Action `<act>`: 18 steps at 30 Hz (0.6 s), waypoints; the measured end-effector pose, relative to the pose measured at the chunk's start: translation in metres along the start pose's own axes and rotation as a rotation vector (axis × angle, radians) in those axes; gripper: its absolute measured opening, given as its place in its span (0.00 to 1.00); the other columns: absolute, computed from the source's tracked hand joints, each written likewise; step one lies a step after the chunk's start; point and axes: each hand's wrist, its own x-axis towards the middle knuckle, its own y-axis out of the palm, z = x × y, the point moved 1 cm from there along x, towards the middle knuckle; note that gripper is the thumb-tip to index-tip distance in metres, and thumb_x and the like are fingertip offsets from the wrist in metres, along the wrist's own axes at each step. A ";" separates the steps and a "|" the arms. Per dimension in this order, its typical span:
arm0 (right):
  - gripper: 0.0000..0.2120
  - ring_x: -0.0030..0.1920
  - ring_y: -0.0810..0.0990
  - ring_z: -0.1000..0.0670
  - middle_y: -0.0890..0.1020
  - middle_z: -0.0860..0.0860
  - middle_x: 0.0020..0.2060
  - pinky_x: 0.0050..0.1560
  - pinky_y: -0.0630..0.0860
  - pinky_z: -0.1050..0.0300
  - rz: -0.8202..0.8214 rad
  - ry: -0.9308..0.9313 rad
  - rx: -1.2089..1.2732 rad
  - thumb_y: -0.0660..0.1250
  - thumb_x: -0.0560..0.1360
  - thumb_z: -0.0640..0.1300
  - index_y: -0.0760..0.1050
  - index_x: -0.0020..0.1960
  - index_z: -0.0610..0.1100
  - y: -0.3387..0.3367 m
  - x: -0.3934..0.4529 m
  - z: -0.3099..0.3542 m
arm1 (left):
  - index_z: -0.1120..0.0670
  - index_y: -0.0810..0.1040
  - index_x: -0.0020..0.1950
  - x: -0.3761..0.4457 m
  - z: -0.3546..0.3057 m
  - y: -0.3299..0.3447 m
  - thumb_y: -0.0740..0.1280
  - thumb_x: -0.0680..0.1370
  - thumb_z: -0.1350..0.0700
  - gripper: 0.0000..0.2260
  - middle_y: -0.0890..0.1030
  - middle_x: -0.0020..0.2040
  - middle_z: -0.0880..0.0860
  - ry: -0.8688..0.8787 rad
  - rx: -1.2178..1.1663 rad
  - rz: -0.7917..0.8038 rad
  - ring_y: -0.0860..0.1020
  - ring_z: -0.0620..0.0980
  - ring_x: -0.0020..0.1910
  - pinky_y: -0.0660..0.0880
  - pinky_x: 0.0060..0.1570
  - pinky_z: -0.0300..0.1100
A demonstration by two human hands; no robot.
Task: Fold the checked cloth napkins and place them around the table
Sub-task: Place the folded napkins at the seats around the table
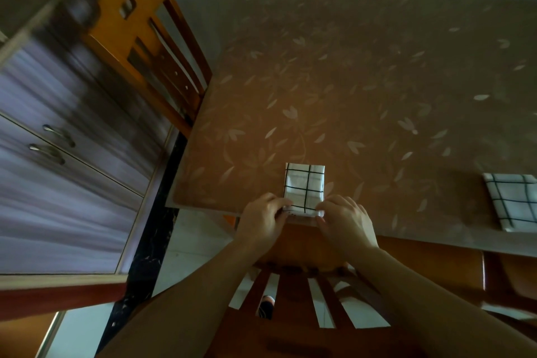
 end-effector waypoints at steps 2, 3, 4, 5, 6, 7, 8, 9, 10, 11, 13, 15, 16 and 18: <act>0.05 0.48 0.81 0.48 0.84 0.53 0.44 0.47 0.75 0.51 -0.006 -0.003 0.000 0.76 0.68 0.43 0.83 0.44 0.49 0.000 -0.001 0.000 | 0.53 0.81 0.60 -0.001 0.000 0.000 0.66 0.80 0.53 0.11 0.79 0.52 0.49 0.005 0.000 -0.001 0.77 0.44 0.49 0.70 0.48 0.33; 0.05 0.48 0.81 0.48 0.83 0.53 0.44 0.47 0.75 0.51 -0.005 -0.007 0.005 0.76 0.69 0.43 0.83 0.44 0.49 0.000 -0.001 0.001 | 0.52 0.81 0.60 -0.002 0.000 0.000 0.66 0.80 0.53 0.11 0.79 0.52 0.49 0.010 0.004 -0.001 0.77 0.44 0.49 0.70 0.48 0.34; 0.05 0.48 0.81 0.49 0.83 0.54 0.45 0.47 0.75 0.52 0.001 -0.007 0.005 0.75 0.69 0.44 0.83 0.44 0.50 0.000 -0.001 0.001 | 0.52 0.82 0.60 -0.002 0.000 0.000 0.66 0.80 0.53 0.11 0.79 0.51 0.49 0.014 0.006 -0.001 0.78 0.45 0.48 0.71 0.48 0.34; 0.04 0.49 0.81 0.49 0.83 0.54 0.46 0.48 0.75 0.53 0.007 -0.011 -0.003 0.75 0.70 0.44 0.83 0.45 0.50 0.000 0.000 0.001 | 0.52 0.82 0.60 -0.002 0.000 0.001 0.66 0.80 0.53 0.11 0.79 0.51 0.49 0.017 0.007 -0.003 0.78 0.45 0.47 0.72 0.48 0.35; 0.04 0.49 0.80 0.50 0.83 0.54 0.46 0.48 0.75 0.53 0.014 -0.013 -0.014 0.74 0.70 0.45 0.82 0.45 0.50 -0.001 -0.001 0.002 | 0.52 0.82 0.60 -0.002 0.000 0.001 0.66 0.80 0.53 0.11 0.79 0.50 0.49 0.020 0.008 -0.005 0.78 0.45 0.47 0.74 0.47 0.36; 0.04 0.49 0.80 0.50 0.83 0.54 0.46 0.48 0.75 0.54 0.015 -0.015 -0.015 0.74 0.70 0.44 0.82 0.45 0.50 -0.002 -0.001 0.002 | 0.52 0.82 0.59 -0.002 0.000 0.001 0.66 0.80 0.52 0.11 0.79 0.50 0.49 0.025 0.014 -0.007 0.78 0.46 0.46 0.75 0.47 0.37; 0.05 0.49 0.80 0.49 0.83 0.54 0.46 0.47 0.74 0.54 0.010 -0.010 -0.008 0.75 0.70 0.44 0.82 0.45 0.50 -0.002 -0.002 0.002 | 0.52 0.82 0.59 -0.002 0.000 0.001 0.66 0.80 0.53 0.10 0.79 0.49 0.48 0.031 0.022 -0.007 0.78 0.45 0.45 0.75 0.46 0.37; 0.05 0.48 0.80 0.49 0.83 0.54 0.46 0.47 0.74 0.54 0.007 -0.005 -0.003 0.75 0.69 0.43 0.82 0.44 0.50 -0.001 -0.001 0.001 | 0.51 0.82 0.59 -0.002 0.000 0.001 0.66 0.80 0.53 0.10 0.79 0.49 0.48 0.038 0.025 -0.008 0.78 0.45 0.45 0.74 0.46 0.36; 0.05 0.48 0.80 0.49 0.83 0.53 0.46 0.47 0.74 0.54 0.009 0.004 -0.010 0.75 0.69 0.43 0.82 0.44 0.50 -0.002 -0.001 0.001 | 0.51 0.83 0.59 -0.002 0.000 0.001 0.67 0.79 0.53 0.10 0.78 0.49 0.48 0.042 0.024 -0.006 0.77 0.44 0.44 0.73 0.45 0.35; 0.05 0.48 0.80 0.49 0.83 0.53 0.46 0.47 0.74 0.54 0.011 0.008 -0.018 0.75 0.69 0.43 0.82 0.44 0.50 -0.002 -0.001 0.002 | 0.51 0.83 0.59 -0.002 0.000 0.001 0.67 0.79 0.53 0.10 0.78 0.49 0.48 0.044 0.022 -0.003 0.77 0.44 0.44 0.73 0.45 0.35; 0.06 0.48 0.81 0.48 0.83 0.52 0.45 0.47 0.75 0.52 0.024 0.020 -0.014 0.76 0.68 0.43 0.82 0.44 0.49 -0.001 -0.002 0.002 | 0.50 0.83 0.58 -0.001 0.002 0.001 0.68 0.79 0.53 0.10 0.78 0.50 0.48 0.049 0.026 0.007 0.78 0.45 0.44 0.74 0.45 0.36; 0.07 0.50 0.80 0.48 0.82 0.53 0.47 0.48 0.74 0.53 0.036 0.020 -0.021 0.75 0.69 0.44 0.82 0.46 0.50 -0.004 -0.001 0.003 | 0.50 0.82 0.60 -0.001 0.002 0.000 0.67 0.79 0.52 0.11 0.77 0.52 0.48 0.049 0.032 0.031 0.78 0.45 0.45 0.74 0.47 0.35; 0.08 0.52 0.79 0.49 0.82 0.53 0.49 0.51 0.74 0.54 0.063 0.024 -0.027 0.74 0.70 0.46 0.82 0.49 0.50 -0.008 0.000 0.004 | 0.50 0.81 0.62 -0.001 0.002 -0.001 0.68 0.78 0.51 0.12 0.76 0.54 0.48 0.046 0.040 0.053 0.77 0.45 0.47 0.74 0.49 0.35; 0.14 0.57 0.76 0.53 0.79 0.56 0.55 0.57 0.72 0.55 0.122 0.031 -0.029 0.71 0.72 0.53 0.78 0.56 0.52 -0.019 0.002 0.006 | 0.48 0.77 0.66 -0.001 -0.002 -0.005 0.68 0.76 0.48 0.18 0.73 0.58 0.47 0.037 0.059 0.099 0.75 0.43 0.51 0.75 0.52 0.36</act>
